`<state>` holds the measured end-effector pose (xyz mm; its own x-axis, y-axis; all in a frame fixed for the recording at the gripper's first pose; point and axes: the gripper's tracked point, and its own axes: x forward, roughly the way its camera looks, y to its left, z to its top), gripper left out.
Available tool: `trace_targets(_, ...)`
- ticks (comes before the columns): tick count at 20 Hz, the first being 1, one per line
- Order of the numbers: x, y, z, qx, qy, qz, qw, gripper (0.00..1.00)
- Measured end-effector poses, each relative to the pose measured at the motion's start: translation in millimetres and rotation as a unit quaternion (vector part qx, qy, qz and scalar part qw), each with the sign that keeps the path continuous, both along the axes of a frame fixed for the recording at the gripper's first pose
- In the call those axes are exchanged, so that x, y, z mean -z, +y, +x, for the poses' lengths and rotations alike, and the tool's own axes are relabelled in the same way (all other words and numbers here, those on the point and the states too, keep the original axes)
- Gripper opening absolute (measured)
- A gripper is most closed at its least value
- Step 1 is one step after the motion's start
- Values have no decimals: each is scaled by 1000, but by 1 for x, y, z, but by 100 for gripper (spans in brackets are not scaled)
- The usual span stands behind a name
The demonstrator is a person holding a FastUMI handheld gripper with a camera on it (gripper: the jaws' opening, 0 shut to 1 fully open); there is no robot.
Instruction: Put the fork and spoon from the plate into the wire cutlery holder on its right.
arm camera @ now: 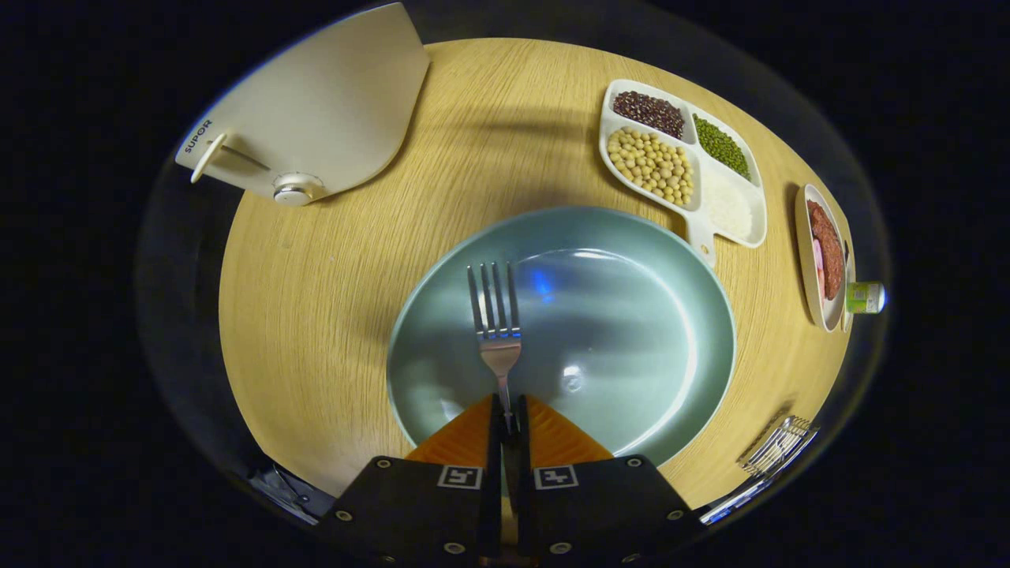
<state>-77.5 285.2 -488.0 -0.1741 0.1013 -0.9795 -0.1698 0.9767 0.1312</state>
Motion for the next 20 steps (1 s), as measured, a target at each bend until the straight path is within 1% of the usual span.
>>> trace_targets(1, -1, 2, 1, 7, -4, 10, 1000, 5)
trace_targets(3, -3, 0, 1, 21, -14, 24, 999, 4)
trace_targets(6, -13, -9, 11, 40, -45, 32, 998, 3)
trace_targets(9, -33, -24, 20, 54, -74, 39, 995, 3)
trace_targets(15, -86, -73, 26, 96, -124, 50, 986, 3)
trace_targets(20, -114, -132, 11, 138, -147, 50, 978, 3)
